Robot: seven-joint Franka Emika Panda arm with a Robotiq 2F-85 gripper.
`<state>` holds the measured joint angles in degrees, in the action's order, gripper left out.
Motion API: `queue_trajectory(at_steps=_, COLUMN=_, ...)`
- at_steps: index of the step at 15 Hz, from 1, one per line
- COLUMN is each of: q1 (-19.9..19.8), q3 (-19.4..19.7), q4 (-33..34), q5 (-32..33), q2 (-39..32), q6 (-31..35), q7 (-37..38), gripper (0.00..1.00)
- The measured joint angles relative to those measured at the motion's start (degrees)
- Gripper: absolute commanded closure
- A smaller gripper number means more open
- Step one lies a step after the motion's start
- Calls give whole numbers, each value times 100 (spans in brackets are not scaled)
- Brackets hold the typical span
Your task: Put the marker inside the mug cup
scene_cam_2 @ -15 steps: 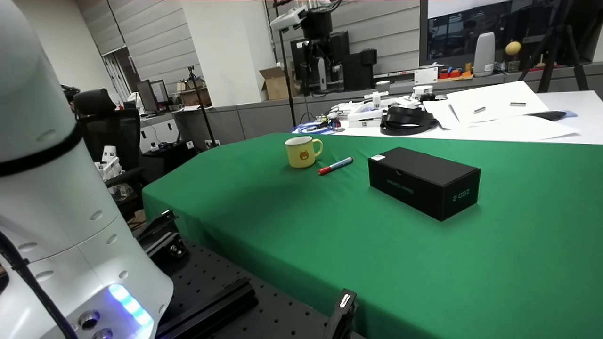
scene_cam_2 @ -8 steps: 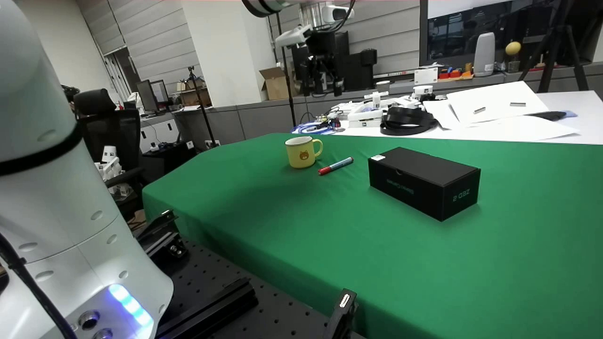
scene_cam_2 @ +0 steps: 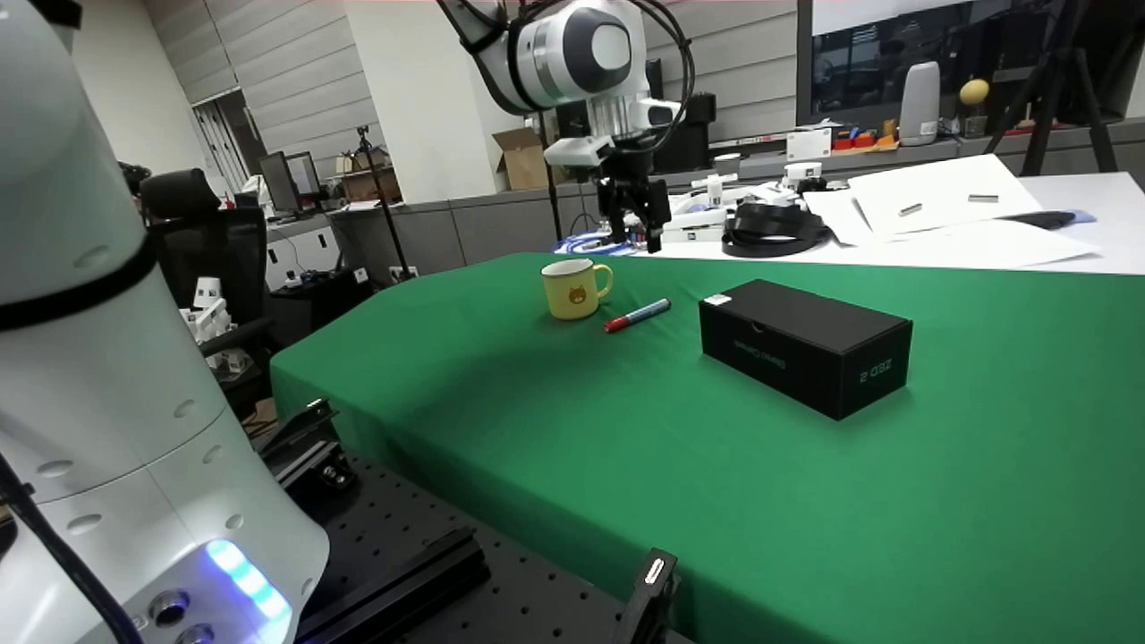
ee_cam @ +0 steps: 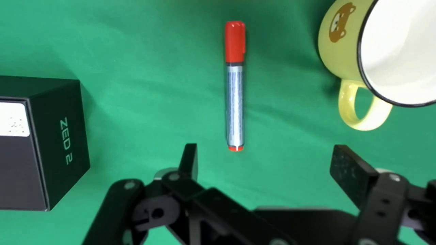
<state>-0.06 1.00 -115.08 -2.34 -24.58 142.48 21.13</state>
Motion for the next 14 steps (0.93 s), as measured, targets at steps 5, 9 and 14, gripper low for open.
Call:
queue_trajectory(at_steps=5, q1=124, q3=27, q4=-67, q5=-1, q2=-438, q6=341, q7=-133, gripper=0)
queue_trajectory(at_steps=9, q1=165, q3=28, q4=-109, q5=-5, q2=-608, q6=458, q7=-229, gripper=0)
queue_trajectory(at_steps=14, q1=166, q3=66, q4=-151, q5=-5, q2=-705, q6=503, q7=-334, gripper=0)
